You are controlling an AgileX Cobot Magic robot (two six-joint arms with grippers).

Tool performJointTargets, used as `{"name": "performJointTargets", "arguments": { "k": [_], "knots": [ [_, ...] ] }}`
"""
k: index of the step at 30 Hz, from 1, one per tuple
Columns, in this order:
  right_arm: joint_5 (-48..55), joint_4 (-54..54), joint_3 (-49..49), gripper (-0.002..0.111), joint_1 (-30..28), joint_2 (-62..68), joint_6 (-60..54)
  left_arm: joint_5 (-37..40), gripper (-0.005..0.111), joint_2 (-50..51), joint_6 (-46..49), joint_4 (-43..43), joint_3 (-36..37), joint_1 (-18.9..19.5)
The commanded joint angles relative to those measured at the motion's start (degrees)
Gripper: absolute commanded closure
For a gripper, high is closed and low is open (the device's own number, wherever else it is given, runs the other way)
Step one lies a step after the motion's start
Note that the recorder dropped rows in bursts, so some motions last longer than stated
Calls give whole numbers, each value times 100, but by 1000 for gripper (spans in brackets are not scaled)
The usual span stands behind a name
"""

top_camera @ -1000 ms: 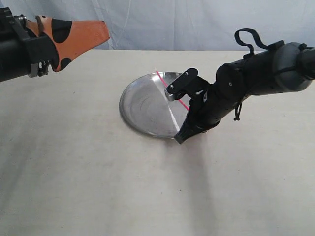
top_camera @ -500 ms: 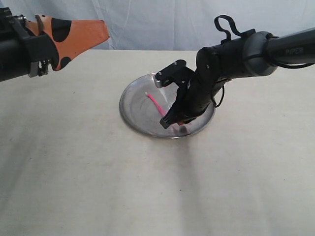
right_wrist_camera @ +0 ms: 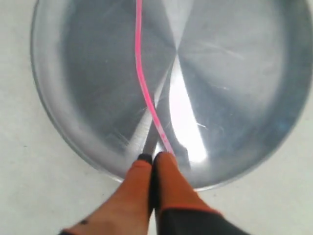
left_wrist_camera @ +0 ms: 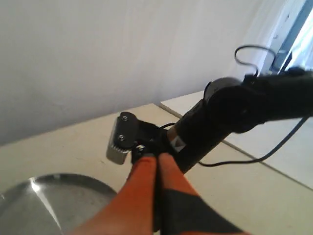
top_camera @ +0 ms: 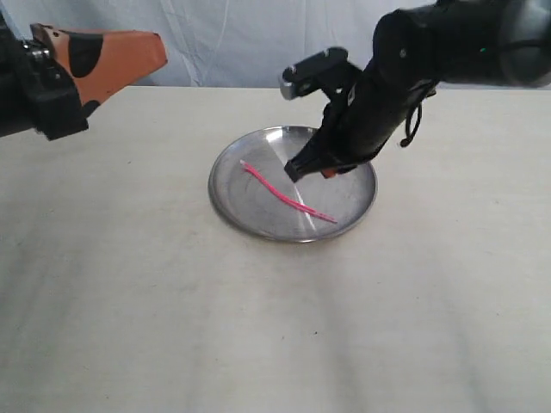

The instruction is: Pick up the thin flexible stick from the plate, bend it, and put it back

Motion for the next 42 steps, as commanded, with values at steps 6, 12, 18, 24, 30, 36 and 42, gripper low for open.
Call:
{"name": "performJointTargets", "arguments": {
  "k": [6, 12, 18, 24, 30, 36, 42],
  "knots": [
    [73, -589, 503, 108, -30, -1914, 450, 2489, 106, -1838, 638, 942, -22, 16],
    [-202, -1682, 1535, 108, -30, -3288, 1540, 3395, 106, -2862, -505, 1597, 133, 16],
    [-950, -1722, 3198, 108, -30, -4504, 1843, 2906, 106, -3024, -530, 1868, 1003, 16],
    [-2541, -1801, 4474, 108, -30, -5405, 2259, 3443, 106, -3009, -530, 1552, 1715, 16],
    [-2978, -1654, 4916, 108, -30, -5527, 2259, 4420, 106, -3009, -530, 877, 1925, 16],
    [-2859, -1587, 4926, 108, -30, -5527, 2271, 4300, 106, -3009, -505, 877, 1925, 16],
    [-2907, -1587, 4926, 108, -30, -5527, 2265, 4265, 106, -3009, -505, 877, 1925, 16]
  ]
}}
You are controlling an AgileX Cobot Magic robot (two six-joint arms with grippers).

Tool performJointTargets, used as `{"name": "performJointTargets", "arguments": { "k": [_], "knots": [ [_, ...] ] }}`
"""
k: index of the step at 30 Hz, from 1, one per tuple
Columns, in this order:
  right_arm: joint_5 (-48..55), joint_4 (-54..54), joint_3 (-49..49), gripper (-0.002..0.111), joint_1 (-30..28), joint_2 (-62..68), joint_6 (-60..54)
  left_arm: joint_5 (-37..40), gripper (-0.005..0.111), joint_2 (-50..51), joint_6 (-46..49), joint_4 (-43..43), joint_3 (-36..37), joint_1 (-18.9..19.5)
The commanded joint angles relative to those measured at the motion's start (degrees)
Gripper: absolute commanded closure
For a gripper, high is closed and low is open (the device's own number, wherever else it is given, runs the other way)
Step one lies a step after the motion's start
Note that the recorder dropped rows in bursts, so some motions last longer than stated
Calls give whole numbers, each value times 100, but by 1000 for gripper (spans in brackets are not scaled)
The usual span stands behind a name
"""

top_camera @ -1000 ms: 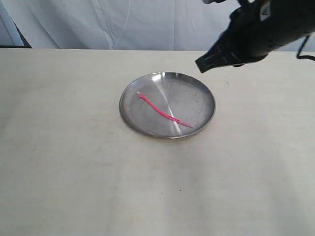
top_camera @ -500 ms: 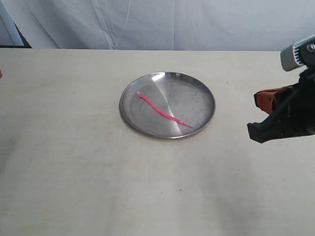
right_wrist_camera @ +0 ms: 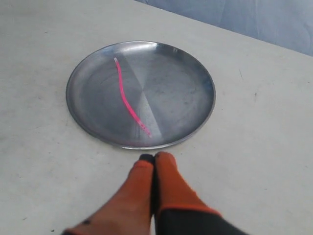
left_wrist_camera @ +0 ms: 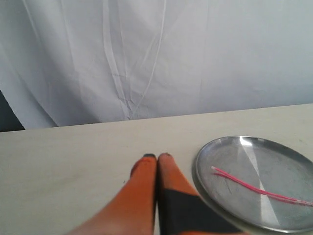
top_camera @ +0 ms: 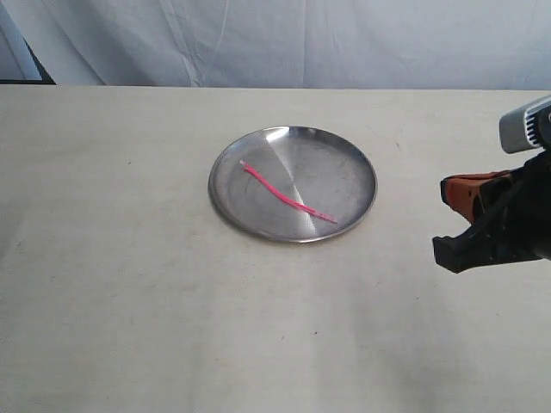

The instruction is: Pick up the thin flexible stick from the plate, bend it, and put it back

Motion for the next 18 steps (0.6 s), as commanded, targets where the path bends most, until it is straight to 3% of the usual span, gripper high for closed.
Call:
{"name": "performJointTargets", "arguments": {
  "k": [1, 11, 18],
  "knots": [
    [-86, 10, 25, 108, -30, -27, 2, -26, 106, -24, -5, -35, 11, 16],
    [-65, -3, 166, 108, -43, -1330, -23, -91, 106, -24, 20, -35, 11, 16],
    [-385, 495, 993, 108, -1194, -3171, 30, -91, 106, -24, 20, -35, 11, 16]
  ]
}}
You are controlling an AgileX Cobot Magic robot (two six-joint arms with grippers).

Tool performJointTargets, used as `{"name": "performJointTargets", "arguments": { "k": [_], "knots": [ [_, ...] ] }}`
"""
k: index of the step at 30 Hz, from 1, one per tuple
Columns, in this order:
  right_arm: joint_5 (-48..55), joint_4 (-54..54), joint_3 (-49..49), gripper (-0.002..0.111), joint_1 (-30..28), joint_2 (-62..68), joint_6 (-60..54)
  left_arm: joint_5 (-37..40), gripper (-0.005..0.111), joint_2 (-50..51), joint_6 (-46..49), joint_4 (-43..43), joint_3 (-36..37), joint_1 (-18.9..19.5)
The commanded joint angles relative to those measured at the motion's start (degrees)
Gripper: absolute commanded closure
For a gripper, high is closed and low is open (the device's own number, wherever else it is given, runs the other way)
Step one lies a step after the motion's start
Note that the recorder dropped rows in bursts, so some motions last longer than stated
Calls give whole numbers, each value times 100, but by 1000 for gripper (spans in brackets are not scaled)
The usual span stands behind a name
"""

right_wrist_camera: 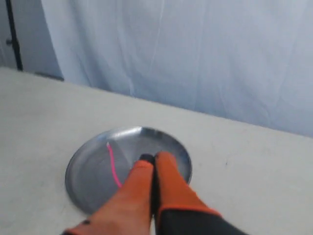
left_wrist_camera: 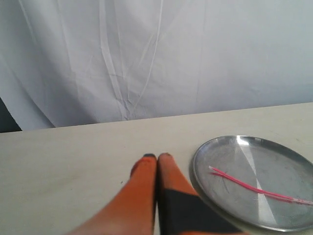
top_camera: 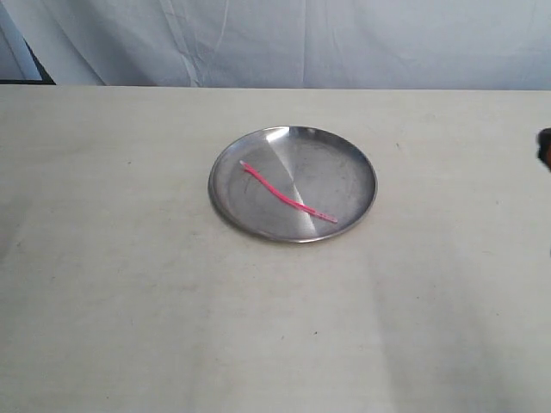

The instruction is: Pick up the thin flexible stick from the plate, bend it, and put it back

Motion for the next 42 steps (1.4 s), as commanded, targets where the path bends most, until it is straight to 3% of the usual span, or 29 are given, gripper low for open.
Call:
{"name": "performJointTargets", "arguments": {
  "k": [1, 7, 10, 15, 38, 42],
  "knots": [
    [-335, 300, 767, 108, -903, -1110, 16, -28, 106, -24, 1, -34, 11, 16],
    [-898, 326, 2057, 108, -1621, -2311, 133, -28, 106, -24, 1, -34, 11, 16],
    [113, 412, 2057, 108, -1692, -2680, 327, -28, 106, -24, 1, -19, 11, 16],
    [826, 457, 2057, 108, -1692, -2680, 327, -11, 106, -24, 1, -8, 11, 16],
    [860, 457, 2057, 108, -1692, -2680, 327, 5, 106, -235, 14, 36, 11, 17],
    [860, 457, 2057, 108, -1692, -2680, 327, -748, 106, -1107, -38, -280, 494, 372]
  ]
}}
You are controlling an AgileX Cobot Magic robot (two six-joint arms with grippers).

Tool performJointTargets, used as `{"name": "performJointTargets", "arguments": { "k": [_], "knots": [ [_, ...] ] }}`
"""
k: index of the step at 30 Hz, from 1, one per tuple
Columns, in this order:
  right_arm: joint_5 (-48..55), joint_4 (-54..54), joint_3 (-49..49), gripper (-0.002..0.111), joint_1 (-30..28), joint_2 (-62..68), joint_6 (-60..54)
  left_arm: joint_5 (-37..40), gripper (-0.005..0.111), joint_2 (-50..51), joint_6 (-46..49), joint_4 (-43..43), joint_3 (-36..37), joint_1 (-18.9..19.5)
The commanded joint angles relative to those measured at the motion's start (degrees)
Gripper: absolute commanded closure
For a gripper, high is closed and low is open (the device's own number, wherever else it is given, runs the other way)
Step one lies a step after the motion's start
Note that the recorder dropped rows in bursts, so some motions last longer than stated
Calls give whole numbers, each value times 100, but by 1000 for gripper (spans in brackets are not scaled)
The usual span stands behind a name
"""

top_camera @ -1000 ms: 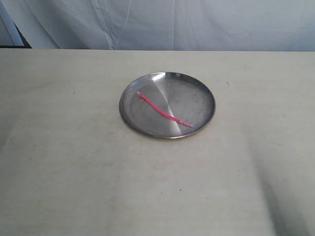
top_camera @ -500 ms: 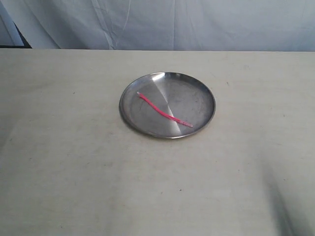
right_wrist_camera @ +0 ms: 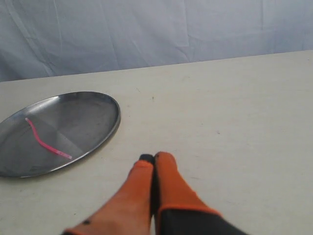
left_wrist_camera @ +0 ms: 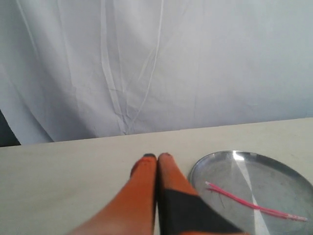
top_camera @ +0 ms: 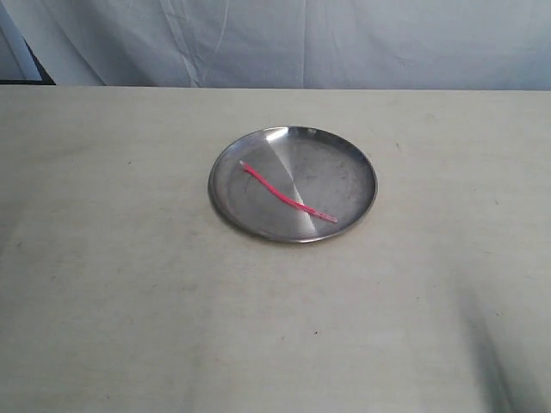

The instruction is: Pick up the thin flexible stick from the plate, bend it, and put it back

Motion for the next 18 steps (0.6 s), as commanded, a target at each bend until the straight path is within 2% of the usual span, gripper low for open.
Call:
{"name": "performJointTargets", "arguments": {
  "k": [1, 3, 6, 8, 11, 18],
  "knots": [
    [-36, -20, 10, 108, -32, -43, 10, -728, 106, -869, -38, -226, 597, 351],
    [-36, -20, 10, 108, -32, -43, 10, -944, 106, -1297, -38, -832, 1046, 634],
    [-36, -20, 10, 108, -32, -43, 10, -540, 106, -1985, -38, -2766, 1613, 1002],
    [-36, -20, 10, 108, -32, -43, 10, -279, 106, -2337, -38, -3661, 1617, 1174],
    [-36, -20, 10, 108, -32, -43, 10, 259, 106, -2534, -38, -4545, 1617, 1244],
    [-36, -20, 10, 108, -32, -43, 10, 231, 106, -2534, -39, -4779, 1617, 1244]
  ]
}}
